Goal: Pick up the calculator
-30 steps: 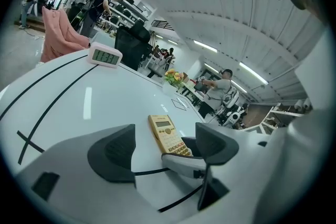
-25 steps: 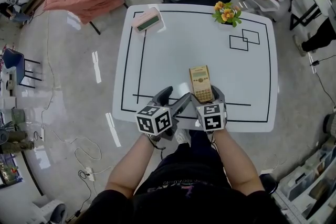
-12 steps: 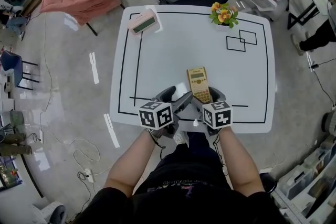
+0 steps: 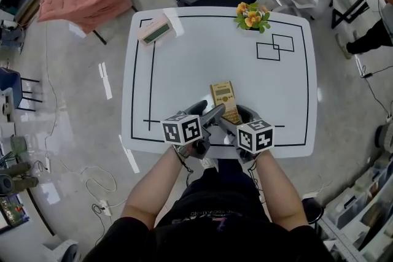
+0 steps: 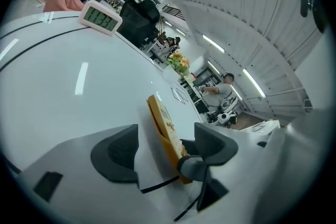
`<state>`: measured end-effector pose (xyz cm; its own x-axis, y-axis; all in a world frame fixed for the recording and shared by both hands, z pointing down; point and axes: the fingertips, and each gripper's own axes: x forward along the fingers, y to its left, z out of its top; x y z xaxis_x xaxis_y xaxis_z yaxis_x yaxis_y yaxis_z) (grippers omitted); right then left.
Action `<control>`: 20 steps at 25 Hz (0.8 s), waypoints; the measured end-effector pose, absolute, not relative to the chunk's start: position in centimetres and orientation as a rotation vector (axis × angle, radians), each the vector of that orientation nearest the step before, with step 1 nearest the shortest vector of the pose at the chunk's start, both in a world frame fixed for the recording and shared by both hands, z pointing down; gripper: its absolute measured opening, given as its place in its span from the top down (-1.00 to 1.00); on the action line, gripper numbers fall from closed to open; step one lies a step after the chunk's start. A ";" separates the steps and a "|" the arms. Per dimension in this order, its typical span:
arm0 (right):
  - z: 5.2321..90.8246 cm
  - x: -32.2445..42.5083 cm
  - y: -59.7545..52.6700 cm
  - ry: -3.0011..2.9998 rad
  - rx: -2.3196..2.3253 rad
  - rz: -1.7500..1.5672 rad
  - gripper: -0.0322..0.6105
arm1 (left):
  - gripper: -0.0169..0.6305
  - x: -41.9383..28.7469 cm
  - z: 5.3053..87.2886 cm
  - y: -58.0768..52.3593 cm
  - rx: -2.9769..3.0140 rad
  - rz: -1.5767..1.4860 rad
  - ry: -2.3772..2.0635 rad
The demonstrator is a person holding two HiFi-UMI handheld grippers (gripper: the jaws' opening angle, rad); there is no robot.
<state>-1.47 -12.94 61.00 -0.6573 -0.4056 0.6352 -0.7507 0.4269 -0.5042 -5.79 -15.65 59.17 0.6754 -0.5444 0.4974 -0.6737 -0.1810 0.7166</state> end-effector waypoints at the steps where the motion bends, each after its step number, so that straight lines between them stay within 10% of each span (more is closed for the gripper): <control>1: 61.0 -1.4 -13.0 -2.271 0.975 1.126 -0.25 | -0.09 -5.5 59.4 -15.8 1.845 0.157 -0.954; 20: 60.7 -1.3 -12.8 -2.295 0.875 1.163 -0.25 | 0.48 -3.2 61.2 -18.0 1.752 0.247 -0.984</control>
<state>-1.34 -12.76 60.66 -0.7136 -0.3437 0.6105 -0.6956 0.4519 -0.5586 -3.19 -17.99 61.16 0.6388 -0.4950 0.5890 -0.7147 -0.0984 0.6925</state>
